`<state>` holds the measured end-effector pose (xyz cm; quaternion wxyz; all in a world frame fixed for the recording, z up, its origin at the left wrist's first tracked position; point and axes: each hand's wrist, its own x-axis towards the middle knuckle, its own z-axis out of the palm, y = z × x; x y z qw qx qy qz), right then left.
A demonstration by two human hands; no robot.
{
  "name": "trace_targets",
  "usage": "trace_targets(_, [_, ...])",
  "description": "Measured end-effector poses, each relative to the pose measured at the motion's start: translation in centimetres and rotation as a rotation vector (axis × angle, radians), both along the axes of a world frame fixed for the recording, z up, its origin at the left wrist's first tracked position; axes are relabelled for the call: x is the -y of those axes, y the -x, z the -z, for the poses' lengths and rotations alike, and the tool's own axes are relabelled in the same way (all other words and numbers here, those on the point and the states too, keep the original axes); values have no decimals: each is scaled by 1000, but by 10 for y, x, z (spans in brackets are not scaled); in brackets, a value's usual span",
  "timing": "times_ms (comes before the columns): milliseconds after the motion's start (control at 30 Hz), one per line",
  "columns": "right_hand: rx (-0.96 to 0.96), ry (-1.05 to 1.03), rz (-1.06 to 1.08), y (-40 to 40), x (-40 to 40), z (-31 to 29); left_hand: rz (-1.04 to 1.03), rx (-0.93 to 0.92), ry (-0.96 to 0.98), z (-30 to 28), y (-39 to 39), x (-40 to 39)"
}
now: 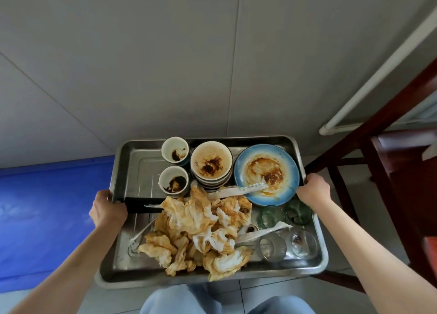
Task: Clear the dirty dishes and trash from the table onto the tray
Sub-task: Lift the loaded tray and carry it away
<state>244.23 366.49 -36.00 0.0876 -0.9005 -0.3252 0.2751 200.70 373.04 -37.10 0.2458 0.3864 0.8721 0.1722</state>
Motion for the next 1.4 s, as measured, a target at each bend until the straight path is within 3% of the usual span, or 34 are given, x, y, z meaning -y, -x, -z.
trace_targets(667, [-35, 23, -14, -12, -16, 101, 10, -8, 16, 92, -17, -14])
trace_targets(1400, [-69, -5, 8, -4, -33, 112, -39, 10, 42, 104, -9, -10])
